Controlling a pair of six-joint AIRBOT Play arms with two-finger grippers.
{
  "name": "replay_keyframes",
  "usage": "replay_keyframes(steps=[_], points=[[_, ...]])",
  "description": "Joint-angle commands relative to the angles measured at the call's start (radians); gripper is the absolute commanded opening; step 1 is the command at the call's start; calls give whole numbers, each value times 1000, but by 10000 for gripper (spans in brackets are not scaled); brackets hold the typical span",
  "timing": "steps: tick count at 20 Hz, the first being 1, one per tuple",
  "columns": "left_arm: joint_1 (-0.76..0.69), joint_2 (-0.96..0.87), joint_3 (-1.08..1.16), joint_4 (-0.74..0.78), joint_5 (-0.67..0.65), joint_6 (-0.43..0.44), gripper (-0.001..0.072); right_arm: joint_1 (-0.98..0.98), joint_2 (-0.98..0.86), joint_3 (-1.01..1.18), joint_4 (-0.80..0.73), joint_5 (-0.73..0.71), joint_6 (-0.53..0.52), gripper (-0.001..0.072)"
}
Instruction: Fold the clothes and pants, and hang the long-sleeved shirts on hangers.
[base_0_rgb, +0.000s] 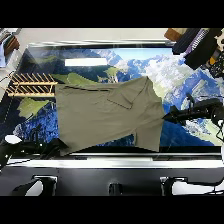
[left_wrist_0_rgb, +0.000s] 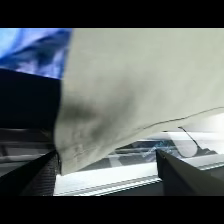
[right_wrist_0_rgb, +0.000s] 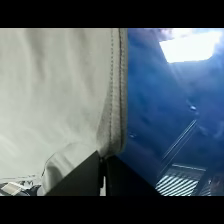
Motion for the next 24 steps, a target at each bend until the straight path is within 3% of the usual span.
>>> replay_keyframes(steps=[1, 4, 5, 7, 8, 12, 15, 17, 20, 24], points=[[-50, -13, -3, -44, 43, -2, 458, 0, 36, 0, 2, -13, 4, 31], [-92, -20, -3, -100, 49, 16, 433, 0, 70, 0, 2, -18, 8, 31], [-104, -20, -3, -103, 49, 16, 384, 0, 77, 0, 2, -19, 10, 31], [-119, -19, -2, -106, 49, 20, 40, 0, 91, 0, 3, -24, 24, 31], [-117, -18, -2, -125, 49, 28, 17, 0, 100, 0, 5, -29, 34, 31], [-118, -12, 101, -205, 49, 62, 15, 0, 192, 5, 135, -27, 3, 30], [-117, -12, 377, -206, 58, 62, 14, 72, 304, 113, 200, 50, -51, 29], [-116, -12, 655, -191, 80, 59, 14, 134, 362, 294, 196, 132, -28, 29], [-116, -11, 1152, -6, 83, -40, 14, 169, 444, 636, 153, 210, 58, 29], [-116, 20, 1661, 324, 83, -254, 15, 169, 584, 1019, 46, 194, 177, 29]])
